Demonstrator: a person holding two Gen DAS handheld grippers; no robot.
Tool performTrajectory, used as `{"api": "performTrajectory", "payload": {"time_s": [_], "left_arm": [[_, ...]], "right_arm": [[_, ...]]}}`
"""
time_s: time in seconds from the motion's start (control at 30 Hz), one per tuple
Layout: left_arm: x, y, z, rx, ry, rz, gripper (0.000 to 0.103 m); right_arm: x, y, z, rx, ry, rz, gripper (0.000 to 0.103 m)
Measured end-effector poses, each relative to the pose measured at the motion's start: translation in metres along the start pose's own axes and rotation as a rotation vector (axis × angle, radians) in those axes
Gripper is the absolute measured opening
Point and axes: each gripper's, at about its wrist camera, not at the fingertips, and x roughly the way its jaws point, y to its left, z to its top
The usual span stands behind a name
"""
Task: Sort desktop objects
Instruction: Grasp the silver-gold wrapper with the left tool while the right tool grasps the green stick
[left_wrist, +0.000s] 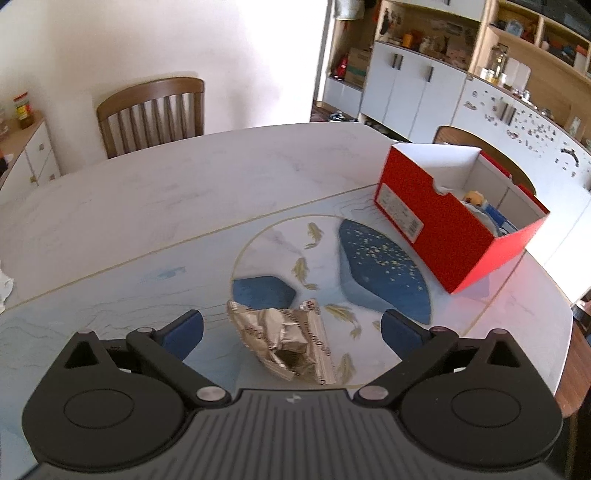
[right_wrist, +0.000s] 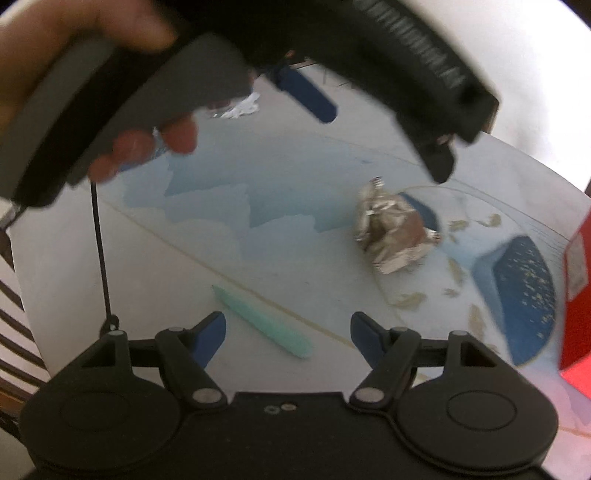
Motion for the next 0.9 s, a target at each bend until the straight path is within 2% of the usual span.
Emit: {"api": "performTrajectory", "payload": {"time_s": [0.23,0.5,0.57,0.67,0.7,0.83,0.9], "left_arm": [[0.001,0.008,-0.003,-0.013,0.000,0.020,0.103],[0.005,0.008,-0.006,-0.013,0.006,0.036,0.103],[0.006,0.008,-0.006,-0.011,0.010,0.037,0.103],[0.008,0.007,-0.007,-0.008,0.016,0.035,0.103],[0.009,0.006,-0.007,-0.005,0.017,0.035,0.103],[0.012,0.002,-0.007,0.008,0.018,0.034,0.103],[0.014,0.000,-0.007,0.012,0.019,0.031,0.103]], "right_arm": [[0.023,0.011,0.003,-0.037,0.007,-0.004,0.073],[0.040,0.016,-0.001,-0.056,0.017,-0.008,0.067],[0.040,0.015,-0.001,-0.057,0.008,-0.013,0.062],[0.038,0.009,-0.002,-0.041,0.006,-0.019,0.059],[0.038,0.006,-0.002,-0.033,0.007,-0.025,0.054],[0.033,-0.012,-0.003,0.005,0.008,-0.075,0.044],[0.030,-0.025,-0.005,0.037,0.007,-0.109,0.036]]}}
